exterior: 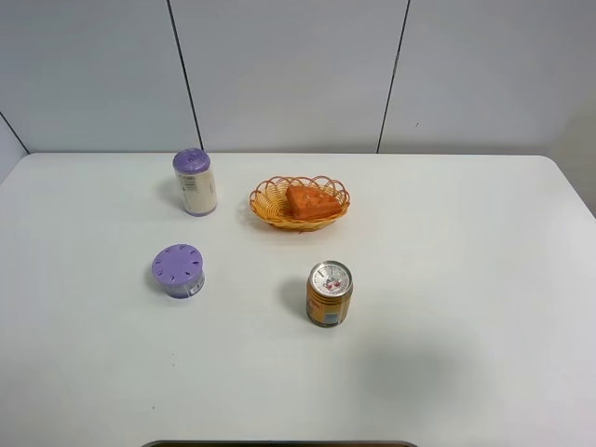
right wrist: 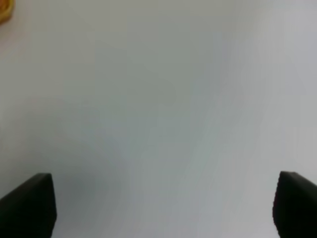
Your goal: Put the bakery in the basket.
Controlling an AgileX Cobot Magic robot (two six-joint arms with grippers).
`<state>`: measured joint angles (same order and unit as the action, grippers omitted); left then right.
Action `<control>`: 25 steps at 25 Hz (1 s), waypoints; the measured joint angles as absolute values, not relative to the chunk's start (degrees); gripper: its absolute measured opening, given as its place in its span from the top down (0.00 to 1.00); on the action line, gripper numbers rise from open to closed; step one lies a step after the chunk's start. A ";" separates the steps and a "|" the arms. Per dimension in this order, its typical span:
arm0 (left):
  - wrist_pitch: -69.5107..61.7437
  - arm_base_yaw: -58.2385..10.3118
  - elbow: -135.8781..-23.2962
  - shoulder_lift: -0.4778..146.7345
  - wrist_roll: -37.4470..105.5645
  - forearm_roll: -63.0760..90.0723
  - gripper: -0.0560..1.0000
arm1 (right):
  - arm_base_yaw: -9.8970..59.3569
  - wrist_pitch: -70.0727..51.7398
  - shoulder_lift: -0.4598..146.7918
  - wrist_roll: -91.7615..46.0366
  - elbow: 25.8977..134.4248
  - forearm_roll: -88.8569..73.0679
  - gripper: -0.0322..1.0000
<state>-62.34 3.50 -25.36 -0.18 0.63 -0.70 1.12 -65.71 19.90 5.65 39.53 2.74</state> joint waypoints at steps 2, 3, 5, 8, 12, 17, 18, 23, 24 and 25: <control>-62.34 3.50 -25.36 -0.18 0.63 -0.70 0.01 | -0.81 -65.10 15.88 3.15 36.93 2.74 0.14; -62.34 3.50 -25.36 -0.18 0.63 -0.70 0.01 | -1.45 -64.96 14.38 2.44 35.56 2.74 0.14; -62.34 3.50 -25.36 -0.18 0.63 -0.70 0.01 | -1.89 -64.37 11.24 1.33 33.59 2.68 0.14; -62.34 3.50 -25.36 -0.18 0.63 -0.70 0.01 | -1.89 -63.31 7.74 1.02 32.61 2.68 0.14; -62.34 3.50 -25.36 -0.18 0.63 -0.70 0.01 | -1.89 -62.91 3.40 0.66 32.49 2.68 0.14; -62.34 3.50 -25.36 -0.18 0.63 -0.70 0.01 | -1.89 -62.85 -0.15 0.61 32.22 2.68 0.14; -62.34 3.50 -25.36 -0.18 0.63 -0.70 0.01 | -1.89 -62.85 -0.15 0.61 32.22 2.68 0.14; -62.34 3.50 -25.36 -0.18 0.63 -0.70 0.01 | -0.06 -62.85 -0.15 0.61 32.22 2.68 0.14; -62.34 3.50 -25.36 -0.18 0.63 -0.70 0.01 | 0.98 -62.85 -0.15 0.61 32.22 2.68 0.14; -62.34 3.50 -25.36 -0.18 0.63 -0.70 0.01 | 1.94 -62.85 -0.15 0.61 32.22 2.68 0.14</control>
